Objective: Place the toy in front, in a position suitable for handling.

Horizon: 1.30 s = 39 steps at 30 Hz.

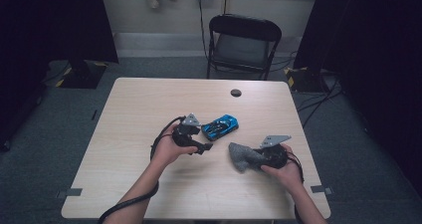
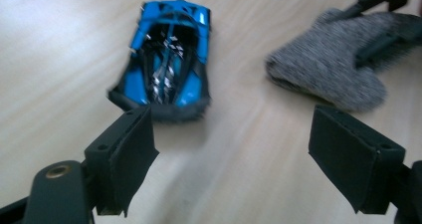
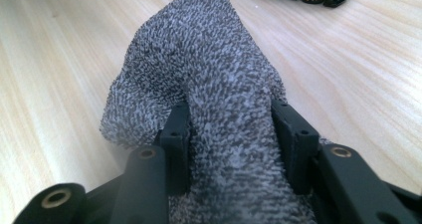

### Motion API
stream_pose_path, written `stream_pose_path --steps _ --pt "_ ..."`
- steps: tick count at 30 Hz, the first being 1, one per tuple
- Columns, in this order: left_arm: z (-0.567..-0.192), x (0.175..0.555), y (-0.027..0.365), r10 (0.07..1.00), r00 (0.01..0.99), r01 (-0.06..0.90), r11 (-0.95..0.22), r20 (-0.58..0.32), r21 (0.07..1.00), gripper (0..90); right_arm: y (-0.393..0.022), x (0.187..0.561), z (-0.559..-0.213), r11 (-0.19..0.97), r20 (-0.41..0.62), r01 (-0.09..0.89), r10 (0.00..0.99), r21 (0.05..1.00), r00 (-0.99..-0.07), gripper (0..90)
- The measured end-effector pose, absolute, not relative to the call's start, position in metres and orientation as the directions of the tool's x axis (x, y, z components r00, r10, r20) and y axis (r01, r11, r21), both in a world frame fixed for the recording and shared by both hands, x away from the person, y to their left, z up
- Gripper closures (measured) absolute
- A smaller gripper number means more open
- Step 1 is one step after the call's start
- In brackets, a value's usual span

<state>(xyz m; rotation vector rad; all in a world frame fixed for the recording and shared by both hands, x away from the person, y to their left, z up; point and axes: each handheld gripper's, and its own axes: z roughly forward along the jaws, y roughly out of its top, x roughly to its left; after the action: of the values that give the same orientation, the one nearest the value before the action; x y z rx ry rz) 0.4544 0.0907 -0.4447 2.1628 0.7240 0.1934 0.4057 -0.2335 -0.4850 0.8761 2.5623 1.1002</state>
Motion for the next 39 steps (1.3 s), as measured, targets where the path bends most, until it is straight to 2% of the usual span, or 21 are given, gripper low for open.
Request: stream_pose_path --steps 4,10,25,39 --pt "-0.440 0.472 0.083 0.562 0.820 0.434 -0.483 -0.111 0.760 17.8 -0.234 0.403 -0.487 0.514 0.053 0.454 0.618 0.728 -0.784 49.1" --pt "-0.441 0.489 0.075 0.568 0.816 0.439 -0.490 -0.106 0.753 17.9 -0.231 0.402 -0.489 0.517 0.045 0.449 0.619 0.729 -0.784 44.4" --pt "-0.462 0.522 0.047 0.572 0.817 0.439 -0.534 -0.075 0.723 17.7 -0.233 0.401 -0.491 0.502 0.056 0.448 0.617 0.740 -0.785 42.4" --pt "-0.482 0.538 0.027 0.578 0.811 0.474 -0.557 -0.092 0.682 18.5 -0.233 0.402 -0.492 0.502 0.058 0.445 0.613 0.742 -0.788 41.6"
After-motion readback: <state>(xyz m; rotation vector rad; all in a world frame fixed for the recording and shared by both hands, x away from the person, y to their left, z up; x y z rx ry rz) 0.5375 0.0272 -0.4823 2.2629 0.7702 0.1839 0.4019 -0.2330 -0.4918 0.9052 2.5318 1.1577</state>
